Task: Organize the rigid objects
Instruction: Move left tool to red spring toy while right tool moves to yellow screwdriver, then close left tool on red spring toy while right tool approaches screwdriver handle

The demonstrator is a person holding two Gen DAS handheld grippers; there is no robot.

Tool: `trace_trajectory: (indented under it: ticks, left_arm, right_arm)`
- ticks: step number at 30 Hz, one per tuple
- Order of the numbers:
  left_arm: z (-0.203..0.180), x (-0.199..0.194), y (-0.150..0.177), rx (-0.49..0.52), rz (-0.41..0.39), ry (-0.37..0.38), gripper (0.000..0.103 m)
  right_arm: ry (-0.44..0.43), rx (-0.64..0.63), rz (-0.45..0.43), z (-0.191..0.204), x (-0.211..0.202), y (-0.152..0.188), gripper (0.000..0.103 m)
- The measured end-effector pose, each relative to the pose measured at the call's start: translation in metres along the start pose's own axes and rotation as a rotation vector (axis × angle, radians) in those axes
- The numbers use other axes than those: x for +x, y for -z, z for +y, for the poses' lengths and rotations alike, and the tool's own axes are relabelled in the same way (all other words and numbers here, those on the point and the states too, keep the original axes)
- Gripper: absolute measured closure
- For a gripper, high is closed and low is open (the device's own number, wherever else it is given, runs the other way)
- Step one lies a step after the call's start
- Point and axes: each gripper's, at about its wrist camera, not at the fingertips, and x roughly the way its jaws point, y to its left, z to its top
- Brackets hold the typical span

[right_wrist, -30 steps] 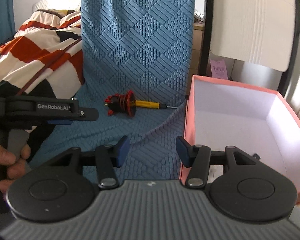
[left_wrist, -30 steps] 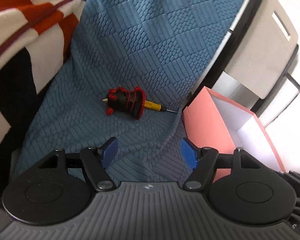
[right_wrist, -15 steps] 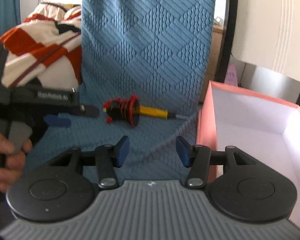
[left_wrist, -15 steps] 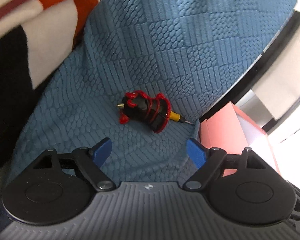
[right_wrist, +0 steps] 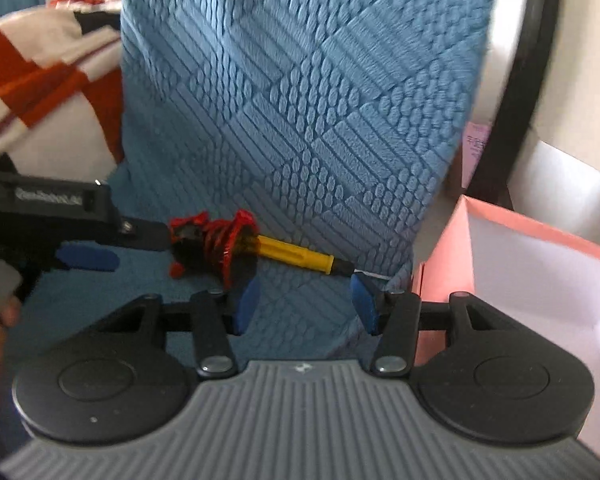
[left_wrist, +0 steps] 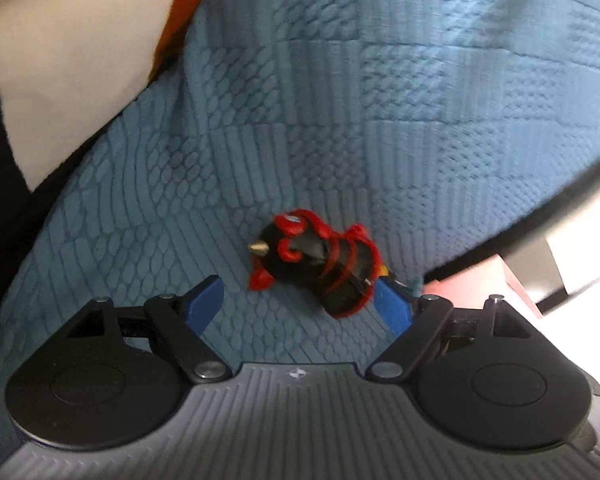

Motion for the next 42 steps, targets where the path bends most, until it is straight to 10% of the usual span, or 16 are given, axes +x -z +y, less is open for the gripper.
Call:
trace_trajectory:
  ticks: [20, 25, 30, 36, 37, 38, 42]
  left_arm:
    - [0.045, 0.052, -0.014, -0.387, 0.094, 0.139, 0.019]
    - [0.050, 0.058, -0.012, -0.447, 0.094, 0.182, 0.020]
    - [0.044, 0.070, -0.005, -0.449, 0.117, 0.199, 0.037]
    - [0.034, 0.065, 0.000, -0.425, 0.108, 0.230, 0.061]
    - [0.034, 0.062, 0.002, -0.428, 0.107, 0.243, 0.077]
    - [0.035, 0.059, 0.003, -0.435, 0.109, 0.259, 0.085]
    - [0.037, 0.044, 0.007, -0.428, 0.089, 0.276, 0.088]
  right_arm:
    - [-0.096, -0.274, 0.139, 0.019, 0.125, -0.016, 0.041]
    - [-0.139, -0.180, 0.165, 0.008, 0.132, -0.017, 0.040]
    - [-0.112, -0.215, 0.183, 0.016, 0.125, -0.019, 0.063]
    - [-0.038, -0.320, 0.169, 0.038, 0.110, -0.004, 0.067]
    - [-0.033, -0.329, 0.164, 0.041, 0.106, -0.002, 0.072]
    - [-0.022, -0.339, 0.154, 0.044, 0.101, 0.000, 0.099]
    - [-0.044, -0.236, 0.148, 0.049, 0.075, 0.006, 0.100]
